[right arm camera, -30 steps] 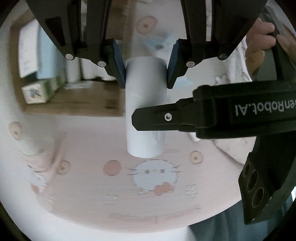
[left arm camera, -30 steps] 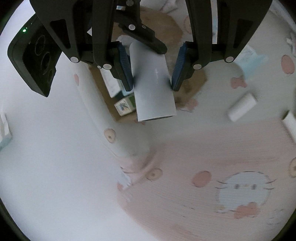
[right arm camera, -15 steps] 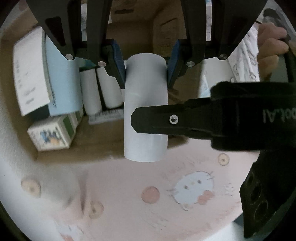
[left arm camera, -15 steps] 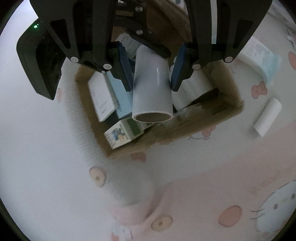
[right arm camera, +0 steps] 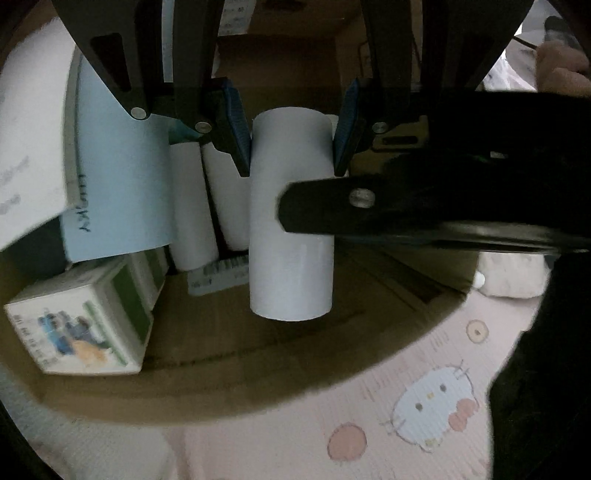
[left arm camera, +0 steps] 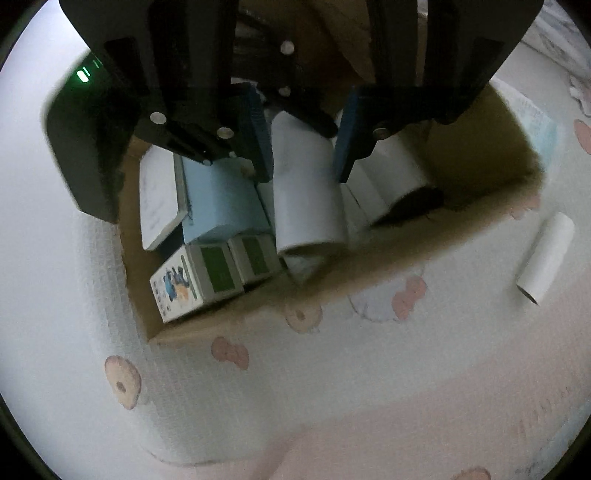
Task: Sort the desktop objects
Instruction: 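Lower the tube into the box next to the rolls and open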
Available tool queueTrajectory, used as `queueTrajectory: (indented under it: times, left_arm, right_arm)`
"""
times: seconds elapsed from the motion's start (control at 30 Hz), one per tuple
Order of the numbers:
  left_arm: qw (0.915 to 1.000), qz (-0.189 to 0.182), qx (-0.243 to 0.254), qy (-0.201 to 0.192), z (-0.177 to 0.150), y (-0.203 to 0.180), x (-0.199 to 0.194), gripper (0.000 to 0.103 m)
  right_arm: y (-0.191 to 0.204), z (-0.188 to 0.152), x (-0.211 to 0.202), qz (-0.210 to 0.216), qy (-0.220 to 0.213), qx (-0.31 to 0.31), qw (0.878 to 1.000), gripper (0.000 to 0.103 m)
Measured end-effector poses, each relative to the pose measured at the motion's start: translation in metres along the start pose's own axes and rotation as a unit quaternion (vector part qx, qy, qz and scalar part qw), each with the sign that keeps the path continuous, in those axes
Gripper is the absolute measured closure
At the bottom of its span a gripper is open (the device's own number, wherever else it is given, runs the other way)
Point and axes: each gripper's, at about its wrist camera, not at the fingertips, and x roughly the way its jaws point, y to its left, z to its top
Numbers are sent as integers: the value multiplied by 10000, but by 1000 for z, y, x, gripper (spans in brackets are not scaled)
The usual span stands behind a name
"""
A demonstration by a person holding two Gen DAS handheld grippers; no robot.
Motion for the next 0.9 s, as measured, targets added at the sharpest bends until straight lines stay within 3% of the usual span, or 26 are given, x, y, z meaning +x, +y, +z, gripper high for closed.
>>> queueTrajectory:
  times: [0.2, 0.47, 0.67, 0.73, 0.8, 0.9]
  left_arm:
    - [9978, 457, 437, -215, -4, 0, -18, 78]
    - [9984, 112, 403, -380, -19, 17, -37, 78]
    - [9968, 96, 523, -595, -17, 17, -52, 78]
    - [9955, 134, 685, -645, -21, 18, -62, 75]
    - [9939, 174, 812, -731, -22, 18, -66, 63]
    - [9897, 231, 1045, -948, -30, 12, -74, 57]
  right_arm:
    - [3, 10, 19, -220, 558, 10, 9982, 63]
    - [12, 12, 48, -707, 1266, -318, 9889, 62]
    - [12, 22, 50, -724, 1184, -296, 9899, 62]
    - [14, 24, 49, -803, 1171, -370, 9892, 62]
    - [17, 24, 46, -920, 1200, -423, 9876, 62]
    - [24, 23, 28, -1149, 1032, -409, 9872, 47]
